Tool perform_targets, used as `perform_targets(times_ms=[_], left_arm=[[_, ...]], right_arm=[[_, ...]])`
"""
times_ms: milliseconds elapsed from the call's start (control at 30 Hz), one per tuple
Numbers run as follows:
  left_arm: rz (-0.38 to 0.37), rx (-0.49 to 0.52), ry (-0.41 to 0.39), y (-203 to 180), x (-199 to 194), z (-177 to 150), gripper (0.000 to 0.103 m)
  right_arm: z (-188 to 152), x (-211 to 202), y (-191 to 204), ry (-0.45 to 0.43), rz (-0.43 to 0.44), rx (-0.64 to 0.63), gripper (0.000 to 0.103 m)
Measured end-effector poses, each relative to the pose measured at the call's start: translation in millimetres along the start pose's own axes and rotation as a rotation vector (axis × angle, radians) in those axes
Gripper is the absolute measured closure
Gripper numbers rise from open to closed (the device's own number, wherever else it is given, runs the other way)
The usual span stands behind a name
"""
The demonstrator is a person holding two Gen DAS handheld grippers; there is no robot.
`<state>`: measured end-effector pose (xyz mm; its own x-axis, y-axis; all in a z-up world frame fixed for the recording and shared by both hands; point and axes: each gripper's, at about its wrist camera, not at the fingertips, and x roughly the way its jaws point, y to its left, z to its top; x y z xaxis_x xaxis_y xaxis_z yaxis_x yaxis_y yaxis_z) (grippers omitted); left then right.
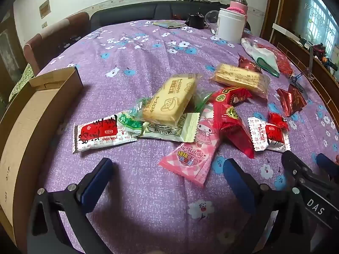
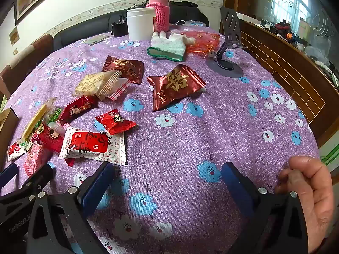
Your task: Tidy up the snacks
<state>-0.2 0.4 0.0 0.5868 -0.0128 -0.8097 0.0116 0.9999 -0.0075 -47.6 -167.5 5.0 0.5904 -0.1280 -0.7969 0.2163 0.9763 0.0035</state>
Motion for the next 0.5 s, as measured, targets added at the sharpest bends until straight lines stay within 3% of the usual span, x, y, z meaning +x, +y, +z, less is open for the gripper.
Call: perform_targets(times_ms=[500], left_arm=[[0.001,0.008,-0.011,1.3,-3.1,-2.2,0.0]], right_arm=[[0.1,0.1,-0.1,0.003,0.0,0.0,0.001]])
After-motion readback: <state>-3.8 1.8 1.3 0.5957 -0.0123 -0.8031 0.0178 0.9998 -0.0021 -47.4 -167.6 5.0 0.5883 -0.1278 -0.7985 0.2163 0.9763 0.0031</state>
